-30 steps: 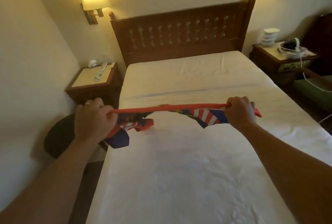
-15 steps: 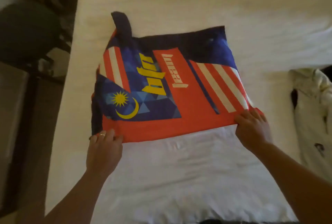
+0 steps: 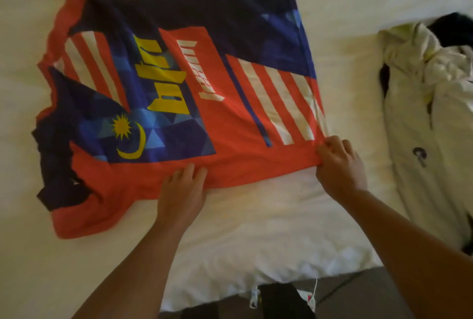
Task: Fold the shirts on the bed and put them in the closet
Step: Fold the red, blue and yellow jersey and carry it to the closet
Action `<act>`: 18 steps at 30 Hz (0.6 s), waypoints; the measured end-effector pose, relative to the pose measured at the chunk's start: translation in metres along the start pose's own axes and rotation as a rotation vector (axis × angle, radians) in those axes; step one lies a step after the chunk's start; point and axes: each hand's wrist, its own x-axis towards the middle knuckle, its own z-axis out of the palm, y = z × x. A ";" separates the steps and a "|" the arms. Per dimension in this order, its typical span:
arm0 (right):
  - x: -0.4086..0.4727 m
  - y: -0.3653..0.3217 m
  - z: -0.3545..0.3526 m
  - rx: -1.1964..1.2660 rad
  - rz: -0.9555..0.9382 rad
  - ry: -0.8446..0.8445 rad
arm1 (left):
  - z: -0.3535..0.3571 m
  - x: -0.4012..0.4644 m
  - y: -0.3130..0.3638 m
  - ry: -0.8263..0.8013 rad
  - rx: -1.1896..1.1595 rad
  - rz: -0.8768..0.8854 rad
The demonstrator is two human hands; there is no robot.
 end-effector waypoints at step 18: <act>-0.051 -0.068 -0.024 0.344 0.910 -0.139 | -0.011 -0.037 -0.040 0.271 -0.530 -0.387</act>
